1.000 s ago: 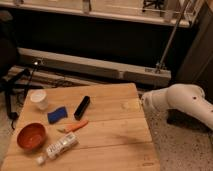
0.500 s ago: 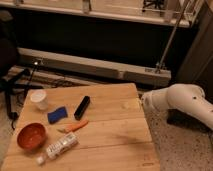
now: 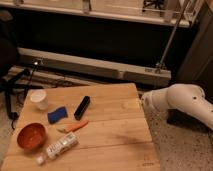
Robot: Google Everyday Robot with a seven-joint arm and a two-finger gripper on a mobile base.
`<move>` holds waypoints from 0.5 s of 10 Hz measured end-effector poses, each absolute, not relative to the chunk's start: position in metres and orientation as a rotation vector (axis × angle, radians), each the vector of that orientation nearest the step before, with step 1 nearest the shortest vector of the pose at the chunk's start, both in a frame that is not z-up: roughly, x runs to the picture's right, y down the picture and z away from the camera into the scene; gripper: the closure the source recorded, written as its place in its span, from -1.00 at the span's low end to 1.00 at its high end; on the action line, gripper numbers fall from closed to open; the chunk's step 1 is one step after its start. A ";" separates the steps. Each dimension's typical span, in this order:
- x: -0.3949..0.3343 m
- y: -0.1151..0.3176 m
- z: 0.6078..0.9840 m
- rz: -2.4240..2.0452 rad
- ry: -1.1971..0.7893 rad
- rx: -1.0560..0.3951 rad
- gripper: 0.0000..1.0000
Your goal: Place the pepper in the ceramic cup
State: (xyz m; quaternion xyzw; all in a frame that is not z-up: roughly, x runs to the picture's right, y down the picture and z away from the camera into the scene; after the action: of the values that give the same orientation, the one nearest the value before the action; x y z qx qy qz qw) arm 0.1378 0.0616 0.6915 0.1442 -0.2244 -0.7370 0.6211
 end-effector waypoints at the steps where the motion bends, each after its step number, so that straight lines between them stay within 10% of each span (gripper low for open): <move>1: 0.138 0.062 0.691 -1.694 -0.516 0.331 -0.60; 5: 0.136 0.063 0.690 -1.714 -0.516 0.333 -0.60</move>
State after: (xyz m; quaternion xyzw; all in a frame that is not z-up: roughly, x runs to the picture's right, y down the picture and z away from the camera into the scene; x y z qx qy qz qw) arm 0.1357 0.0628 0.6900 0.1443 -0.2240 -0.7433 0.6135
